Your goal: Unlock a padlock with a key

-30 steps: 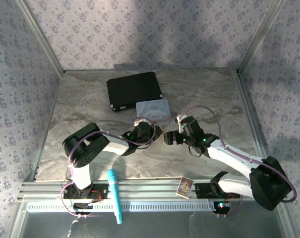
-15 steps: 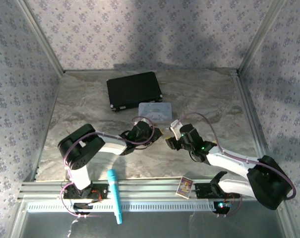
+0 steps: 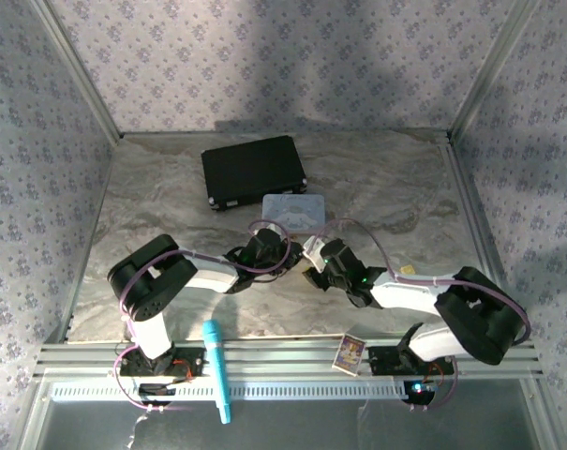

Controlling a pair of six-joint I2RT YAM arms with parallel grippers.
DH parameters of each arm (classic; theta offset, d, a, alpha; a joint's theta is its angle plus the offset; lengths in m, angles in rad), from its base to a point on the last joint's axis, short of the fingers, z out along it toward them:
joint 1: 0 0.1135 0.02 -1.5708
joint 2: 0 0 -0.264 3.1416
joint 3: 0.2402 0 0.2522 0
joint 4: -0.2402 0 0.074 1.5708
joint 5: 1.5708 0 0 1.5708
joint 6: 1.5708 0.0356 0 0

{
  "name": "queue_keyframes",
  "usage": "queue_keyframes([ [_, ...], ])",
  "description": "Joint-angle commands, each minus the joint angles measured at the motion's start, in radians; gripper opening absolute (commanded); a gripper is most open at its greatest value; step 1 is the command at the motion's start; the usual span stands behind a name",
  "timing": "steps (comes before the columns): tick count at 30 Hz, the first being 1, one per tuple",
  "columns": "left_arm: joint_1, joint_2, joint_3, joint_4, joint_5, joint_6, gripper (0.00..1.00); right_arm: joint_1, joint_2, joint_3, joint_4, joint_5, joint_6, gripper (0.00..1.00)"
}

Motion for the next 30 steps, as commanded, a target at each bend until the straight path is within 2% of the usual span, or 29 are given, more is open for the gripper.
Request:
queue_keyframes([
  [1,-0.001,-0.005,-0.034,-0.059,0.079,-0.051,0.0,0.008,0.035,0.041,0.052,0.058,-0.03,0.44],
  [3,-0.001,-0.004,-0.035,-0.059,0.081,-0.054,0.0,0.008,0.055,0.057,0.049,0.066,-0.038,0.41],
  [5,-0.002,-0.004,-0.037,-0.056,0.086,-0.055,0.0,0.006,0.073,0.065,0.051,0.067,-0.045,0.34],
  [10,-0.003,0.0,-0.036,-0.05,0.093,-0.056,0.0,0.005,0.086,0.062,0.062,0.043,-0.052,0.26],
  [16,0.001,0.006,-0.036,-0.05,0.097,-0.052,0.0,-0.022,0.083,0.067,0.041,-0.053,-0.021,0.19],
  [18,0.002,0.005,-0.04,-0.052,0.097,-0.051,0.0,-0.041,0.078,0.063,0.038,-0.087,-0.002,0.12],
  [30,0.002,0.003,-0.065,-0.041,0.092,-0.055,0.0,-0.194,0.037,0.034,0.053,-0.365,0.142,0.12],
])
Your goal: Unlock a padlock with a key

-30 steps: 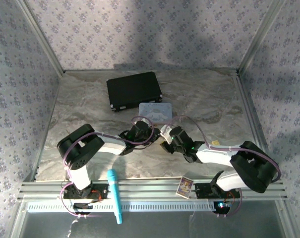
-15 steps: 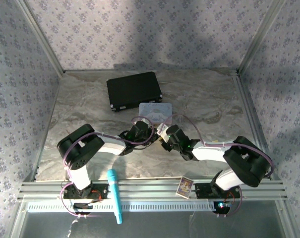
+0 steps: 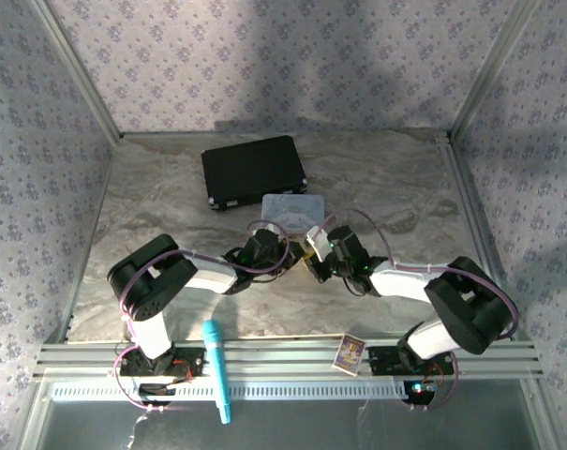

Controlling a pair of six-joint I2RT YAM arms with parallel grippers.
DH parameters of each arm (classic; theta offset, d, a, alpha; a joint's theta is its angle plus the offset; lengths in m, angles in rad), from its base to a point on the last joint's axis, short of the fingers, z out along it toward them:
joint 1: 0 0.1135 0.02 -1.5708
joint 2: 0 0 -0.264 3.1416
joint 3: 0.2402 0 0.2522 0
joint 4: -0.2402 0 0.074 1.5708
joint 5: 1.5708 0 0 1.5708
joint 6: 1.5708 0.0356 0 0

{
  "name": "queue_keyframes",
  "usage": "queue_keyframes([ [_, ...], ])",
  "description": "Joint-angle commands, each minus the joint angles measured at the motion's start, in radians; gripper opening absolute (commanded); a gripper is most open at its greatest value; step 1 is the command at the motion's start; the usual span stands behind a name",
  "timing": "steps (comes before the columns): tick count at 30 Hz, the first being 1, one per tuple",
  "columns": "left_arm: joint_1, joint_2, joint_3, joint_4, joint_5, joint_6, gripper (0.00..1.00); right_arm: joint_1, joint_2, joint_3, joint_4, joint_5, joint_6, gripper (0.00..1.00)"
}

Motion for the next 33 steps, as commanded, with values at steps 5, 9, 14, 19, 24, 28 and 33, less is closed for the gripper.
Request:
queue_keyframes([
  [5,-0.004,-0.003,-0.052,-0.083,0.081,-0.042,0.0,-0.14,-0.038,-0.034,0.04,-0.194,0.16,0.11],
  [9,-0.005,-0.003,-0.055,-0.077,0.083,-0.043,0.0,-0.197,-0.031,-0.038,0.038,-0.248,0.203,0.12],
  [14,-0.004,-0.003,-0.063,-0.056,0.088,-0.052,0.0,-0.276,-0.003,-0.046,0.074,-0.344,0.302,0.16],
  [19,-0.004,0.003,-0.065,-0.051,0.089,-0.058,0.0,-0.289,0.0,-0.046,0.072,-0.326,0.316,0.2],
  [24,-0.006,0.003,-0.071,-0.035,0.091,-0.067,0.0,-0.278,0.0,-0.042,0.049,-0.292,0.301,0.21],
  [28,-0.005,0.0,-0.069,-0.041,0.09,-0.067,0.0,-0.276,-0.006,-0.043,0.048,-0.284,0.298,0.22],
  [33,-0.006,0.002,-0.063,-0.078,0.075,-0.053,0.0,-0.269,-0.018,-0.047,0.054,-0.281,0.297,0.29],
])
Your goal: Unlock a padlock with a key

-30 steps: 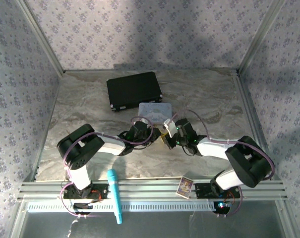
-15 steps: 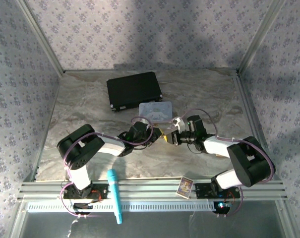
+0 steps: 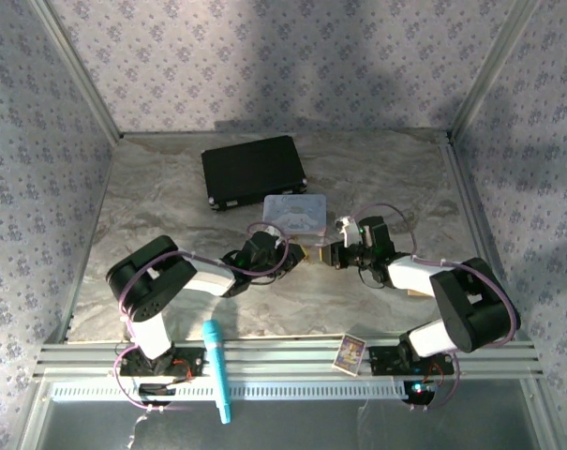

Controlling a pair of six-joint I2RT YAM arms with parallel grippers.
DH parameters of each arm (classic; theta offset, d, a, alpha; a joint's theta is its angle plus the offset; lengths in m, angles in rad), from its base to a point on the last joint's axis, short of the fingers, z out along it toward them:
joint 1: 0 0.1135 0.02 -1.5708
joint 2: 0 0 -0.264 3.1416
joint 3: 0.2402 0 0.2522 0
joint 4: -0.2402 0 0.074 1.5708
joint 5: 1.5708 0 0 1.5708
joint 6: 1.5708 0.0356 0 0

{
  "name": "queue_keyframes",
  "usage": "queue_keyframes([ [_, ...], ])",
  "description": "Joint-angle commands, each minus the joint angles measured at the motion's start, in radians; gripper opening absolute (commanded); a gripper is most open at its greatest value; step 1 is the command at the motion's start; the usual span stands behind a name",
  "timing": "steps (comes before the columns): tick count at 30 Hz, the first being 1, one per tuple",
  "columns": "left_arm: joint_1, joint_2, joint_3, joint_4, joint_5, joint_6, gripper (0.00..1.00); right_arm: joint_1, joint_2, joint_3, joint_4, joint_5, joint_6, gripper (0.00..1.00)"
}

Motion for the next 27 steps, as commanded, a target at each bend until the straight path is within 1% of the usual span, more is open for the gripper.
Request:
queue_keyframes([
  [1,-0.004,0.008,-0.025,-0.156,0.031,-0.049,0.0,0.011,-0.02,-0.003,0.006,0.033,0.003,0.31],
  [3,-0.004,0.002,-0.014,-0.202,0.024,-0.03,0.0,0.017,-0.051,-0.011,0.004,0.064,0.005,0.37],
  [5,-0.004,-0.008,0.006,-0.274,0.012,0.008,0.0,0.027,-0.099,-0.012,-0.018,0.11,0.007,0.47],
  [6,-0.005,-0.013,0.016,-0.31,0.005,0.027,0.0,0.029,-0.12,-0.012,-0.035,0.129,0.01,0.5],
  [9,-0.004,-0.03,0.063,-0.461,-0.032,0.096,0.0,0.025,-0.201,-0.008,-0.099,0.18,0.043,0.7],
  [10,-0.004,-0.034,0.073,-0.493,-0.041,0.113,0.0,0.026,-0.224,-0.002,-0.127,0.214,0.064,0.8],
  [11,-0.004,-0.036,0.079,-0.513,-0.047,0.125,0.0,0.026,-0.24,0.009,-0.155,0.253,0.083,0.87],
  [13,-0.002,-0.034,0.083,-0.522,-0.042,0.131,0.0,0.028,-0.238,0.052,-0.236,0.33,0.107,0.95],
  [15,0.001,-0.028,0.088,-0.524,-0.036,0.133,0.01,0.019,-0.194,0.12,-0.32,0.347,0.108,0.95],
  [19,0.0,-0.02,0.104,-0.559,-0.041,0.149,0.01,0.017,-0.088,0.209,-0.346,0.3,0.12,0.93],
  [21,0.001,-0.018,0.111,-0.578,-0.046,0.161,0.02,0.018,-0.033,0.258,-0.364,0.285,0.13,0.9],
  [24,0.003,-0.014,0.128,-0.631,-0.058,0.187,0.04,0.027,0.042,0.331,-0.417,0.303,0.114,0.82],
  [27,0.004,-0.006,0.147,-0.698,-0.094,0.222,0.07,0.029,0.109,0.382,-0.463,0.331,0.099,0.72],
])
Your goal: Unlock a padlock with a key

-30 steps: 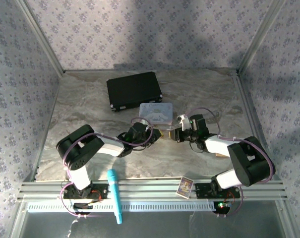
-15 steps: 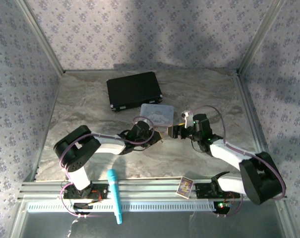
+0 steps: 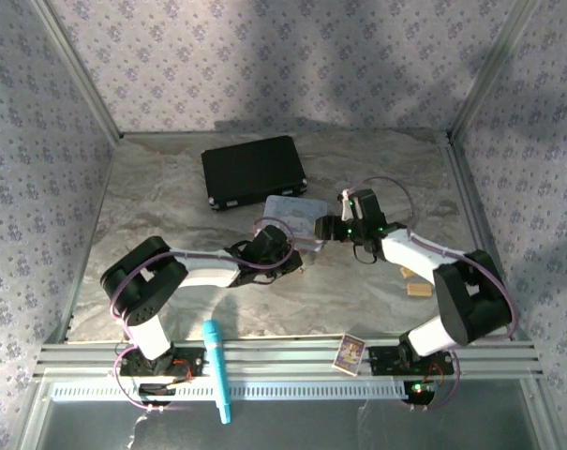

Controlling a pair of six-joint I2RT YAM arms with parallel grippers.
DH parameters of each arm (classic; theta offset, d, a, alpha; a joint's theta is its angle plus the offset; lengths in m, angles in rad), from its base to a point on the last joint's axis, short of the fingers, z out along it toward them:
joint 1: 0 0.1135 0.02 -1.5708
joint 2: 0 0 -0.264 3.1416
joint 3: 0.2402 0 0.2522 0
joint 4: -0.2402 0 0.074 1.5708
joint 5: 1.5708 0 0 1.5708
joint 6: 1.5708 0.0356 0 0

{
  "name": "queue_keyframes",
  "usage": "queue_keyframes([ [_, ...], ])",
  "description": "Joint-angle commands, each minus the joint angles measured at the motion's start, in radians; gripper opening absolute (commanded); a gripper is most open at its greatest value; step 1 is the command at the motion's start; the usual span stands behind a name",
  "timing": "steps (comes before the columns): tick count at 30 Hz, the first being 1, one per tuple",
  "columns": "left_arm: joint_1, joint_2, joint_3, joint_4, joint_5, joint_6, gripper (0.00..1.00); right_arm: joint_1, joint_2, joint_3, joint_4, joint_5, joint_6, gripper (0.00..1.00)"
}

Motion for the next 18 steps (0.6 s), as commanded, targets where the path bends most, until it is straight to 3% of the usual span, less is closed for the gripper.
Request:
queue_keyframes([
  [1,0.01,0.037,0.007,-0.244,-0.06,0.03,0.09,0.003,0.064,0.064,-0.106,0.044,-0.007,0.7],
  [9,0.001,0.087,0.065,-0.396,-0.15,0.096,0.18,0.001,0.165,0.114,-0.15,0.056,-0.038,0.59],
  [18,-0.057,0.122,0.209,-0.634,-0.35,0.168,0.25,0.001,0.205,0.122,-0.154,0.046,-0.056,0.57],
])
